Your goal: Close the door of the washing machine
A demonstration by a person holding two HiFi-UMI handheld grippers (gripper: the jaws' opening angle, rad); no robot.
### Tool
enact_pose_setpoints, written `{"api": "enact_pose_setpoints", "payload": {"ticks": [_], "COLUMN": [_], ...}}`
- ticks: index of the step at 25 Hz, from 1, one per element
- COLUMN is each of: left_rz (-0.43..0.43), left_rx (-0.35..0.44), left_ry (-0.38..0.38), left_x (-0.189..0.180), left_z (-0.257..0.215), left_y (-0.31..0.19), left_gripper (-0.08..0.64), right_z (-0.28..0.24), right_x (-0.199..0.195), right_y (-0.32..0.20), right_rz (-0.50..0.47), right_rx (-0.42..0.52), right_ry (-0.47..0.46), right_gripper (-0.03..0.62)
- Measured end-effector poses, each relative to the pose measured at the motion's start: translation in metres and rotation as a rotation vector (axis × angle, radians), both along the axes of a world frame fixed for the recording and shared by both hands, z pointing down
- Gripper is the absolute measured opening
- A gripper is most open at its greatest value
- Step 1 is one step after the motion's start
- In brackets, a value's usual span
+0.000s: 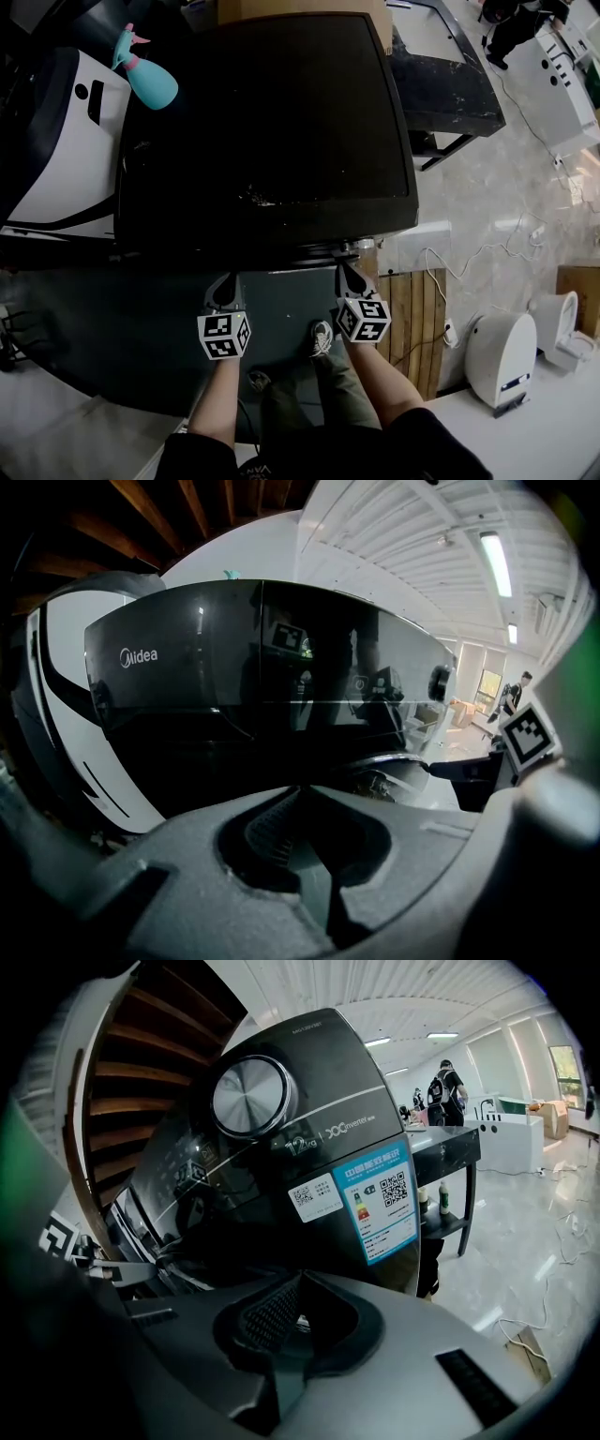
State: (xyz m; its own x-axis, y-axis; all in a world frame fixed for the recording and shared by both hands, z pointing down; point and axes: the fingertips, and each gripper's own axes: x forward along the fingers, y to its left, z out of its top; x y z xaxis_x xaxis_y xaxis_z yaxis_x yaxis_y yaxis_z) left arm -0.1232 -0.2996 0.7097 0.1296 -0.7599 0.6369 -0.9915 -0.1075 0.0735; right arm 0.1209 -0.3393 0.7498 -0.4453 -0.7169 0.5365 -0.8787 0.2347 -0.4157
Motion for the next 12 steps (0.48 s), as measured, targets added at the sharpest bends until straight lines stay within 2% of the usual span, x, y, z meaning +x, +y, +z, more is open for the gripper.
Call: {"api": "enact_pose_setpoints", "payload": {"ticks": [12], "left_rz": [0.009], "left_rx": [-0.013], "left_ry": [0.021], "left_x": [-0.0004], "left_z": [0.0019], "left_y": [-0.0026], "left_gripper": [0.012], "right_z": [0.0033], "right_x": [0.0003], "right_y": [-0.0035], "right_rz": [0.031], "right_rx": [0.008], "right_ry": [0.03], "right_gripper": [-0.002]}}
